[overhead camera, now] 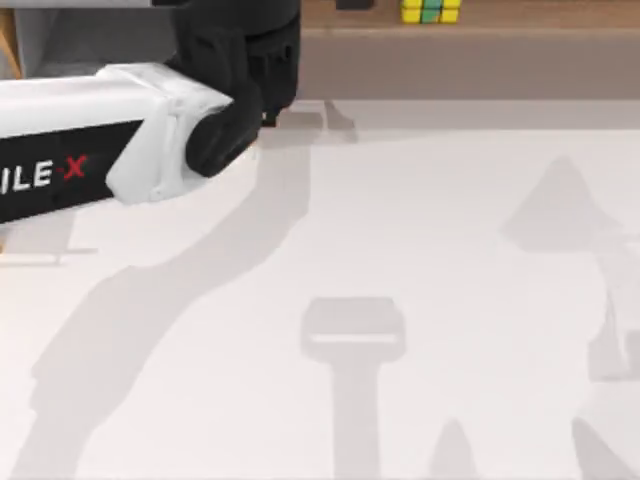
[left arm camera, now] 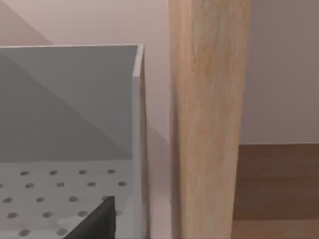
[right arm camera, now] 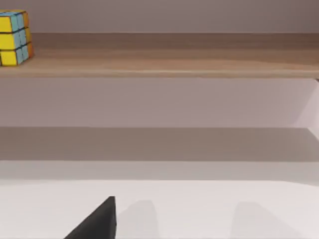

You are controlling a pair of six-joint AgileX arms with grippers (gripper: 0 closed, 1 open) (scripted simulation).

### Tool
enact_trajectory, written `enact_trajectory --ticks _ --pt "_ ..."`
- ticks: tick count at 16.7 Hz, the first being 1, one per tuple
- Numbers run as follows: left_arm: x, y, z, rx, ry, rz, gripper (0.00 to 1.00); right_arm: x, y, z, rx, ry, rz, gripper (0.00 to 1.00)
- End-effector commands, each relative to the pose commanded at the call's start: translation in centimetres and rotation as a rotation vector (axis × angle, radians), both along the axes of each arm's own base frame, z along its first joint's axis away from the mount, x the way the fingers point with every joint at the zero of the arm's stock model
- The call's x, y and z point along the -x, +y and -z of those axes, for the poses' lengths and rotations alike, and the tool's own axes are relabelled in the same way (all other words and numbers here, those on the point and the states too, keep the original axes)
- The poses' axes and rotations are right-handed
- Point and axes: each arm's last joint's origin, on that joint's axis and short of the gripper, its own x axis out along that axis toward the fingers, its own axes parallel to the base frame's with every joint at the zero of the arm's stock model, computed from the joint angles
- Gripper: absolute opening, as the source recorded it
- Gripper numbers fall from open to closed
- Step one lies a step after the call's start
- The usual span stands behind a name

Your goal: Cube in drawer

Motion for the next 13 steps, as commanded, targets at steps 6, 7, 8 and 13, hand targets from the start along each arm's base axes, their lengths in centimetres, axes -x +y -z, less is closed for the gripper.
enact_trajectory --ticks 6,7,8,13 --pt "-3.2 -11.6 9.3 -0.006 -0.007 -0.005 1.00 0.0 0.0 0.0 0.000 0.000 0.000 1.00" --pt "-3.3 -12.8 10.4 -0.002 -0.012 -0.006 1.00 0.0 0.0 0.0 0.000 0.000 0.000 1.00" --pt "-3.3 -13.7 11.3 0.004 -0.018 -0.008 1.00 0.0 0.0 0.0 0.000 0.000 0.000 1.00" --pt "-3.3 -15.1 12.7 0.016 -0.029 -0.011 1.00 0.0 0.0 0.0 0.000 0.000 0.000 1.00"
